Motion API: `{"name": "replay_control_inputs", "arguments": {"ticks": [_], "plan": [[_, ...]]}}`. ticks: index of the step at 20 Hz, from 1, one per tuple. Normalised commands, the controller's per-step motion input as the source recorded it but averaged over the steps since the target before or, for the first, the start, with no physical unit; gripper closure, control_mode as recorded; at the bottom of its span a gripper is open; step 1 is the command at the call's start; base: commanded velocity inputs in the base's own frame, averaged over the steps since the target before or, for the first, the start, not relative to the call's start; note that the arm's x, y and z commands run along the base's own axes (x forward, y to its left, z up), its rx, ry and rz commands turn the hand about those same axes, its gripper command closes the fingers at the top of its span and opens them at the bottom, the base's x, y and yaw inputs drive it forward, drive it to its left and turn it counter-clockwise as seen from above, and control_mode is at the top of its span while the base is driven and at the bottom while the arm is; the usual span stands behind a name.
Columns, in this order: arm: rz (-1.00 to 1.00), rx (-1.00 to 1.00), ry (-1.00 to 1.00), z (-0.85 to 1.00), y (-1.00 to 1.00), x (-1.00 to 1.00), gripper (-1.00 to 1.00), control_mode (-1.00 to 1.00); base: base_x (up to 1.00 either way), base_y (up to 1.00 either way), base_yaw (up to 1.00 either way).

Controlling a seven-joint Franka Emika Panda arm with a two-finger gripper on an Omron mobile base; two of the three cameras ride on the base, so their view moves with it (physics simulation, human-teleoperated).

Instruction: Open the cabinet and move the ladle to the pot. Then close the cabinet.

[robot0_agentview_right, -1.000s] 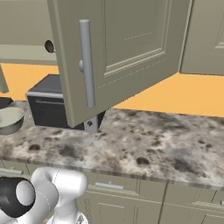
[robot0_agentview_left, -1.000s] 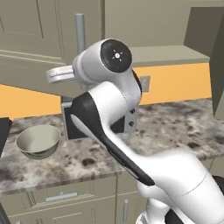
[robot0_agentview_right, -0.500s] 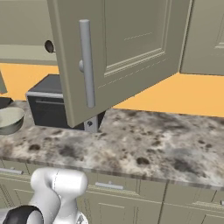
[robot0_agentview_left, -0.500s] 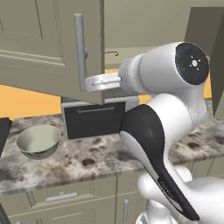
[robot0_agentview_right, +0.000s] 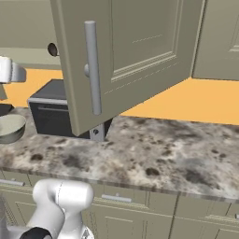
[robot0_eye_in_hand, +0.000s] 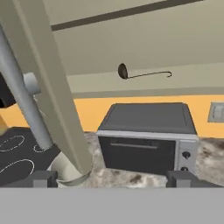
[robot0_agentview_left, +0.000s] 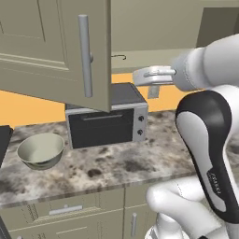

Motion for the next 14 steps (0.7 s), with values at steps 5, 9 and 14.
{"name": "replay_control_inputs", "arguments": {"ticks": [5,9,14], "plan": [[0.00,0.09,0.06,0.00,-0.12,0.42,-1.00,-1.00,0.00,0.00,0.00],[0.00,0.08,0.07,0.01,-0.05,0.27,-1.00,-1.00,0.00,0.00,0.00],[0.00,0.07,0.09,0.00,0.00,0.55,-1.00,-1.00,0.00,0.00,0.00]]}}
